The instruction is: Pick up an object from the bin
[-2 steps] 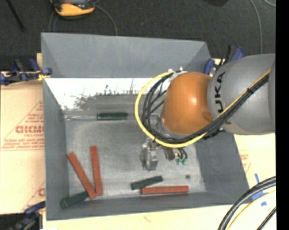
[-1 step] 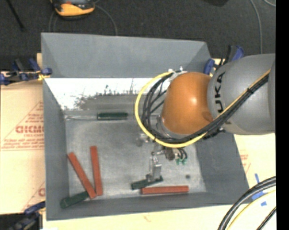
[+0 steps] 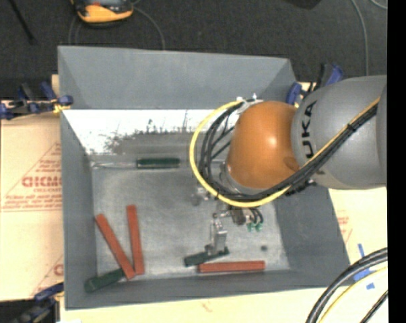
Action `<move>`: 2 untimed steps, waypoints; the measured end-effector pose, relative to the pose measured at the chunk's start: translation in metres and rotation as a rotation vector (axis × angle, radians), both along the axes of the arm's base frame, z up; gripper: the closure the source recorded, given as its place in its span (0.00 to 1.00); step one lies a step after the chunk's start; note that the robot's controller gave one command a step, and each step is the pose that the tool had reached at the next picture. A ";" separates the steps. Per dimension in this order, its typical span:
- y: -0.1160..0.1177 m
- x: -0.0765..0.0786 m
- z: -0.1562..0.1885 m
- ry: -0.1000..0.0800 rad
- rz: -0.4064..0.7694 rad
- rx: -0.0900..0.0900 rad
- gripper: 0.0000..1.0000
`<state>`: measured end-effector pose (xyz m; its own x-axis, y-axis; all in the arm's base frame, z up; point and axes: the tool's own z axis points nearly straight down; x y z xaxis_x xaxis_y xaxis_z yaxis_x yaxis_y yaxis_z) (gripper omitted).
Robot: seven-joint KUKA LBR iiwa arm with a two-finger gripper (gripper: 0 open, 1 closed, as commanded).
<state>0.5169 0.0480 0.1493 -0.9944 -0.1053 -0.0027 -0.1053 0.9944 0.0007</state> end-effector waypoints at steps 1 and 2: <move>-0.018 -0.017 -0.042 -0.005 0.086 -0.001 0.00; 0.010 -0.030 -0.063 0.003 0.425 -0.001 1.00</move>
Offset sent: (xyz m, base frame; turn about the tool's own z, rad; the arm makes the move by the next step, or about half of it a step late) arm -0.0302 0.0103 -0.0635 -0.4268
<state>0.4873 0.0578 0.0859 -0.8625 -0.5061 0.0000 -0.5061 0.8625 0.0005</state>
